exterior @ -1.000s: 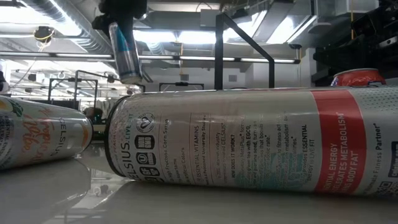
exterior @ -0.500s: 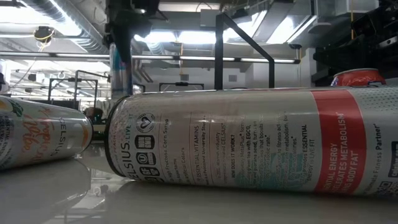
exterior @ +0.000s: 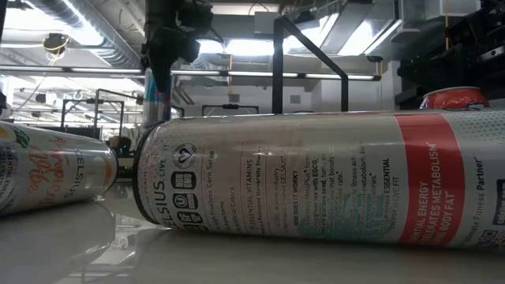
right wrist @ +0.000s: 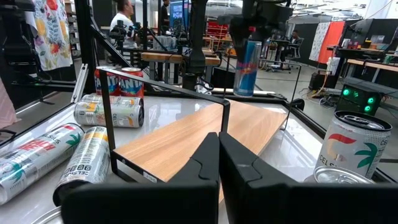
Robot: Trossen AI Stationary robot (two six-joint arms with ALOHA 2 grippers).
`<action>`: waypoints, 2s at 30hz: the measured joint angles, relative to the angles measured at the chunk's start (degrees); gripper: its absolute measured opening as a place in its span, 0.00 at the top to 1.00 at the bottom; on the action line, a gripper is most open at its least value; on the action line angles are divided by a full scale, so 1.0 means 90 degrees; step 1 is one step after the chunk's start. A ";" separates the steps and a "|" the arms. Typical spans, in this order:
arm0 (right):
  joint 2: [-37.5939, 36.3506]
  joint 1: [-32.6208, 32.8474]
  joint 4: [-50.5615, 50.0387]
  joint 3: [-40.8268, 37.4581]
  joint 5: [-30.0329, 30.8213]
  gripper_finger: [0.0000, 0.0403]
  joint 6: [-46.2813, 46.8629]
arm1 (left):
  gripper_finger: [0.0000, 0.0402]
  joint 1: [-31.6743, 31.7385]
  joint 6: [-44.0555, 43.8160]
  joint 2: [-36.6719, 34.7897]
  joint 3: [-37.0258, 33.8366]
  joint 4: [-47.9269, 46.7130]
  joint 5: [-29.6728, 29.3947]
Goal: Place canned beverage on shelf
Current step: Put the left blue soda can on the shelf
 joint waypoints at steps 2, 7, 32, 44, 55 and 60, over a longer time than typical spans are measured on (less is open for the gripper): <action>0.0000 0.0000 0.0000 0.0001 0.0000 1.00 0.0000 | 0.46 0.0062 -0.0002 -0.0062 0.0000 -0.0127 -0.0005; -0.0002 -0.0001 -0.0001 0.0002 0.0000 1.00 -0.0002 | 0.46 0.0170 -0.0046 -0.0252 -0.0274 -0.0028 -0.0030; -0.0002 0.0000 0.0002 0.0001 0.0000 1.00 -0.0001 | 0.46 -0.0073 -0.0644 -0.1185 -0.2351 0.1209 0.0105; 0.0000 0.0000 0.0000 0.0002 0.0000 1.00 -0.0002 | 0.43 -0.0075 -0.0791 -0.1175 -0.2365 0.1383 -0.0207; 0.0000 -0.0001 0.0002 0.0002 0.0000 1.00 0.0000 | 0.35 -0.0075 -0.0763 -0.1163 -0.2375 0.1404 -0.0254; 0.0001 0.0002 0.0000 0.0001 0.0000 1.00 0.0000 | 0.35 -0.0073 -0.0763 -0.1161 -0.2378 0.1403 -0.0253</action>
